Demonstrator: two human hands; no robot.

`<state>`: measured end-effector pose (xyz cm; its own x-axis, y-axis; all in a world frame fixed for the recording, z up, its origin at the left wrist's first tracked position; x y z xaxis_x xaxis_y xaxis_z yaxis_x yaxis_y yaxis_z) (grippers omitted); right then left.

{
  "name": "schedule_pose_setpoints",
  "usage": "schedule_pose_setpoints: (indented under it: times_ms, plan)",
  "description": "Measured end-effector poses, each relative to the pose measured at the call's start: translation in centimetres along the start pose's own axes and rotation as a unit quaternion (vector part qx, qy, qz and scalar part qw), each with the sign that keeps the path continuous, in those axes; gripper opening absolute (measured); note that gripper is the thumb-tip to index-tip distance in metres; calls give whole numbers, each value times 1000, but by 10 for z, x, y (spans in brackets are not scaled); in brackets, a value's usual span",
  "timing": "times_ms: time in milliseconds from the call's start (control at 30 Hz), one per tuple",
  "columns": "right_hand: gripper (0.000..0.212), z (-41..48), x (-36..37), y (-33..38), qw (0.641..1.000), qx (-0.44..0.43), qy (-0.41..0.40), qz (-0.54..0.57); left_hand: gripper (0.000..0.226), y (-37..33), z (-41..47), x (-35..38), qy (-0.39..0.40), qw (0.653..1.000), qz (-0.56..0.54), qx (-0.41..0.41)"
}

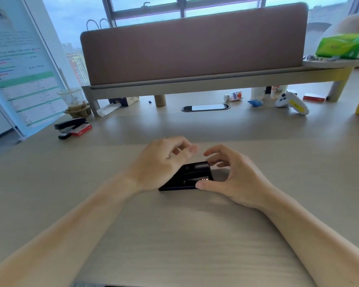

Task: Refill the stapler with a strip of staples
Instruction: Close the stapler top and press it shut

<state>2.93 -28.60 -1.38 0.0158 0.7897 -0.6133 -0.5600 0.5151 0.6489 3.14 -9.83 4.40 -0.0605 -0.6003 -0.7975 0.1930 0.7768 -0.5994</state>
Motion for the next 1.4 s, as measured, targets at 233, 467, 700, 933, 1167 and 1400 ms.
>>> schedule_pose_setpoints:
  times_ms: [233,467,700,933,1167,1400]
  plan:
    - [109,-5,8,11,969,-36,152,-191,46,46,-24,4,11,997,18,77]
    - [94,1,11,15,950,-13,214,-227,48,51,-21,4,9,996,-9,88]
    - [122,38,4,-3,955,2,203,-214,53,74,-2,-8,-35,996,-45,68]
    - [119,84,17,-41,952,6,222,-211,55,102,51,-17,-76,994,-80,3]
    - [124,98,23,-57,944,-8,241,-225,51,111,123,-16,-141,990,-10,-24]
    - [109,101,24,-59,942,-17,237,-236,53,117,202,-6,-205,974,35,-86]
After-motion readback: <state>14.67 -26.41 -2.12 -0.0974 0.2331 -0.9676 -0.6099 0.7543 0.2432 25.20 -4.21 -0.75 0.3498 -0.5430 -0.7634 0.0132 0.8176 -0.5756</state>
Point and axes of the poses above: each hand's wrist, its own z-axis towards the middle knuckle, its own x-axis out of the palm, y = z × x, the point moved 5 cm from there along z, towards the middle knuckle, and after that the axes turned 13 degrees about -x, right-handed, at the moved point
